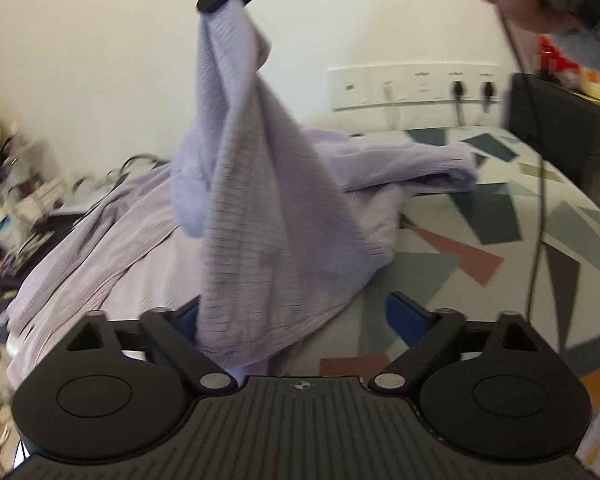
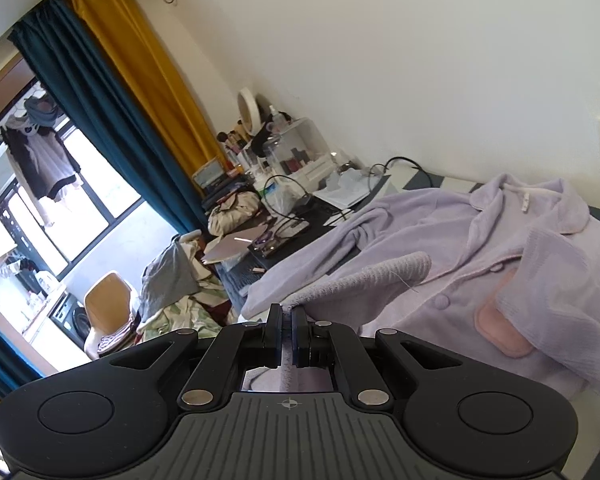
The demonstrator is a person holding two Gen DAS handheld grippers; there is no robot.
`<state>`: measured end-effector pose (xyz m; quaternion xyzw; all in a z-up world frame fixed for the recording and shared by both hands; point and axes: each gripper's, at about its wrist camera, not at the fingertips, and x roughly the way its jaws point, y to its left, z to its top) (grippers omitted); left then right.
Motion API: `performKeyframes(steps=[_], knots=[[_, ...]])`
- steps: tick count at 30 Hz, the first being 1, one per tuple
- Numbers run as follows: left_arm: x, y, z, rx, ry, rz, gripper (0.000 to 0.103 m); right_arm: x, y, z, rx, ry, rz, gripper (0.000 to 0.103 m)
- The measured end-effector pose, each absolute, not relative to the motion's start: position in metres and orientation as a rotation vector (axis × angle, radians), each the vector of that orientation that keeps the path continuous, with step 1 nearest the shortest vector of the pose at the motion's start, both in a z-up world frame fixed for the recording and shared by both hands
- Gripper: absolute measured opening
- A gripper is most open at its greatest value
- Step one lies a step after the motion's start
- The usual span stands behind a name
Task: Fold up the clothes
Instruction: 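Lift the grasped fabric with the right gripper and fold it over, then grasp the ribbed hem with the left gripper while the right gripper releases the fabric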
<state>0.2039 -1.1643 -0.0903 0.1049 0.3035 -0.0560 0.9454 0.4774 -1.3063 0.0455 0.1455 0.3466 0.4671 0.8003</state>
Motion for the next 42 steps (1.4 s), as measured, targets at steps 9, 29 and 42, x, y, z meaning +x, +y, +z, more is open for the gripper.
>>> performKeyframes(steps=[9,29,42], knots=[[0.203,-1.124,-0.094,-0.176,0.760,-0.131,0.010,0.470,-1.245,0.051,0.196,0.730,1.118,0.004],[0.120,-1.075,-0.103,-0.910,0.663,-0.116,0.008,0.562,-1.383,-0.026,0.414,0.967,0.765,0.059],[0.128,-1.082,-0.074,-0.869,0.637,0.067,0.008,0.556,-1.534,-0.151,0.849,1.163,0.406,0.052]])
